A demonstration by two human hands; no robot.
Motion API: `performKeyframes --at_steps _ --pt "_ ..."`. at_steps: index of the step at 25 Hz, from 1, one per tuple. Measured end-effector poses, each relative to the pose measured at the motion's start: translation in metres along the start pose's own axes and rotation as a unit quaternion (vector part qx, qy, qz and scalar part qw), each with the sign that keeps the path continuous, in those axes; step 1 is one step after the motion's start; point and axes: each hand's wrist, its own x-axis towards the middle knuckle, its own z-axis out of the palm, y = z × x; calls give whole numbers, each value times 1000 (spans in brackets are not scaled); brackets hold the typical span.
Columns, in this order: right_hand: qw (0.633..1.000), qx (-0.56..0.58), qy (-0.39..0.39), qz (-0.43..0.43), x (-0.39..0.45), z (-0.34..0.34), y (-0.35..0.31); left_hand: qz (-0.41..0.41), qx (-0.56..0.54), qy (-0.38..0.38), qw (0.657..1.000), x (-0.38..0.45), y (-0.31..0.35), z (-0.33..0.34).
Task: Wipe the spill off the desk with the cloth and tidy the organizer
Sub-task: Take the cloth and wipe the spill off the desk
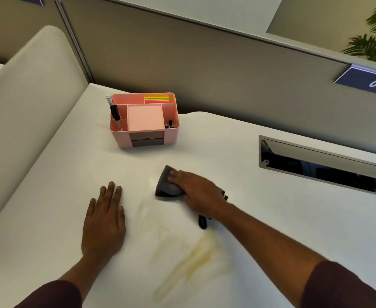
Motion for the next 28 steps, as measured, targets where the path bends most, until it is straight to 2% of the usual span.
performKeyframes --at_steps 4,6,8,14,19,21,25,28 --pt "978 -10 74 194 11 -73 91 6 1 8 1000 -1 1 0" --pt "970 -32 84 227 2 -88 121 7 1 8 1000 0 1 0" --pt "976 -58 60 203 -6 -87 128 1 0 11 1000 0 0 0" --pt "976 -106 15 187 -71 -80 125 8 -1 12 1000 -2 1 0" --pt "976 -51 25 210 -147 -59 105 18 4 8 1000 -4 1 0" --pt "967 -9 45 252 -171 -50 94 21 2 10 1000 -4 1 0" --pt "915 82 89 386 -198 -27 62 24 -2 16 1000 -3 0 3" --pt "894 103 89 428 -206 -5 26 27 -4 12 1000 -4 0 3"
